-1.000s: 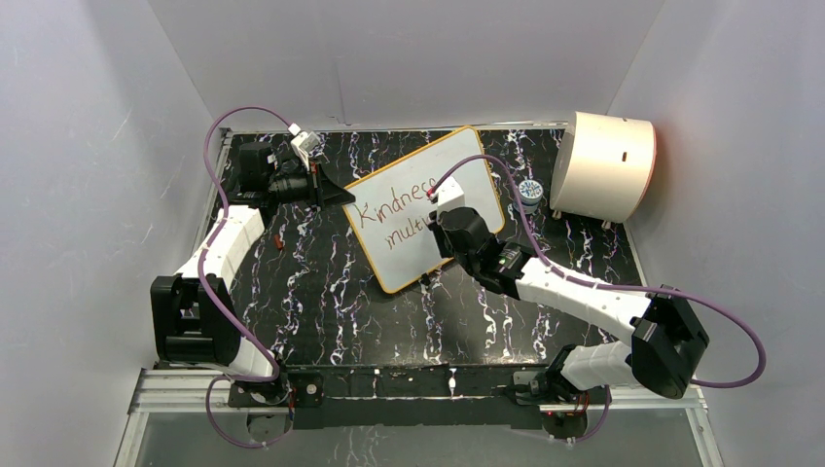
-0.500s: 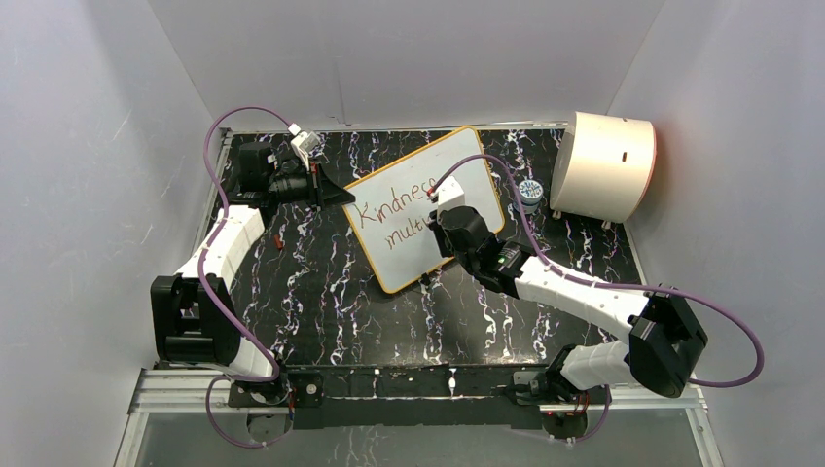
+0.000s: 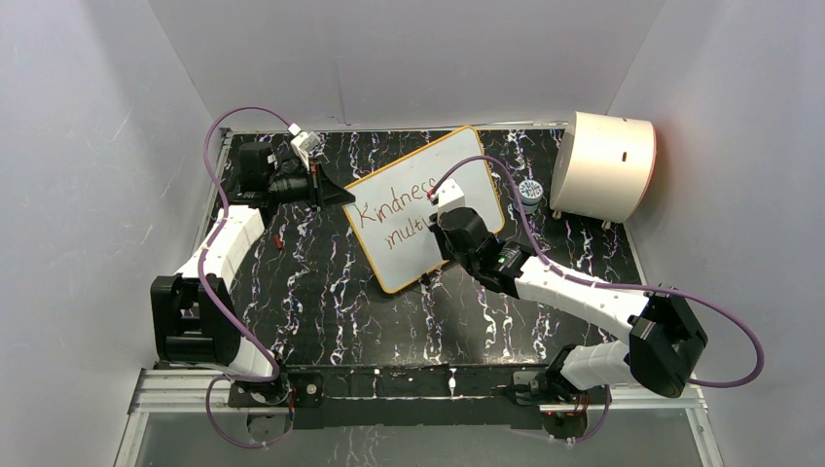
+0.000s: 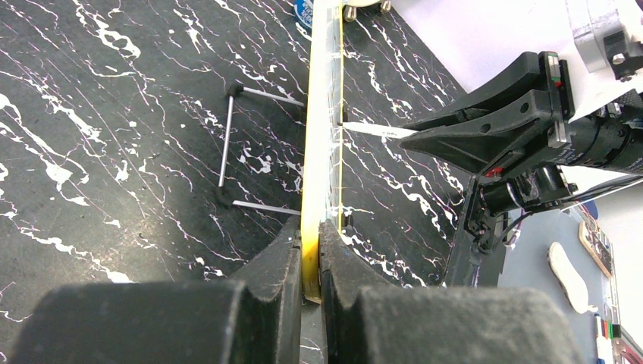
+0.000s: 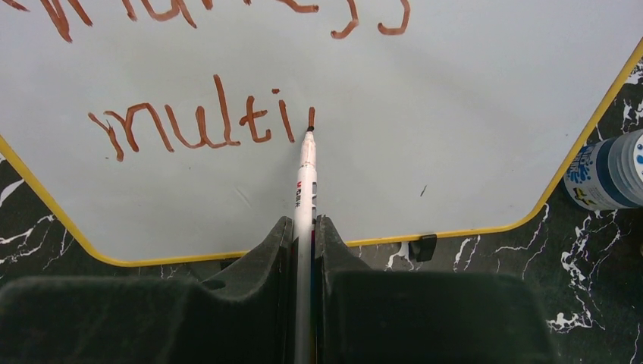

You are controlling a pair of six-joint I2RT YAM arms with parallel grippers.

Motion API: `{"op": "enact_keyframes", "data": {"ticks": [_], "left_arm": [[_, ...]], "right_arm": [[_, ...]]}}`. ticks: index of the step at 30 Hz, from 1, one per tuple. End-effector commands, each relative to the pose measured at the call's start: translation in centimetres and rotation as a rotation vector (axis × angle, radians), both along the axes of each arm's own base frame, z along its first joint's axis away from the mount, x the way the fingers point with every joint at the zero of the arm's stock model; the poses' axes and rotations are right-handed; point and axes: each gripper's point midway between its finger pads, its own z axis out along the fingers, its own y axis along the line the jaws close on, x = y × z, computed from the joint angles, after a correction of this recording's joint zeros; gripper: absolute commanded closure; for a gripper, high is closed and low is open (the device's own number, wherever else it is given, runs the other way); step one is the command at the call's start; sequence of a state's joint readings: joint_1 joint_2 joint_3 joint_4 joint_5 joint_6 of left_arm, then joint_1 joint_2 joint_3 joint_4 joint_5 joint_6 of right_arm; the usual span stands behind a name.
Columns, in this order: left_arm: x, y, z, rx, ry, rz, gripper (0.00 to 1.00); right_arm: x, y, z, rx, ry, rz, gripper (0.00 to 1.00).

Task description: Write a sentence on the whiteboard

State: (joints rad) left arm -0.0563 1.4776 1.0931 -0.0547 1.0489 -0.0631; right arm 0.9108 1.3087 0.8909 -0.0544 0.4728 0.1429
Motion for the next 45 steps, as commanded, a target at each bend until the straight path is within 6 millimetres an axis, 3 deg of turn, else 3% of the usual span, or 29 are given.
{"op": "enact_keyframes", "data": {"ticks": [1,10,24,45], "left_arm": [[-2.1,-0.9,-5.1,0.089,0.134,-0.033,1.0],[-2.1,-0.9,-5.1,0.088,0.132,-0.033,1.0],[-2.2,-1.0,-5.1,0.087,0.134,-0.035,1.0],[-2.2,-1.0,-5.1,0.085,0.134,-0.039,1.0]], "right_arm": [[-0.8,-0.5,-0.7,0.002,0.047,-0.003,1.0],[-2.0,-1.2,-2.1,-0.019,0.103,0.009,1.0],[0.3,-0.5,3.7,0.078,-0.078,-0.015,1.0],[1.9,1.3,4.4,0.109,-0.11,0.014,1.0]]}}
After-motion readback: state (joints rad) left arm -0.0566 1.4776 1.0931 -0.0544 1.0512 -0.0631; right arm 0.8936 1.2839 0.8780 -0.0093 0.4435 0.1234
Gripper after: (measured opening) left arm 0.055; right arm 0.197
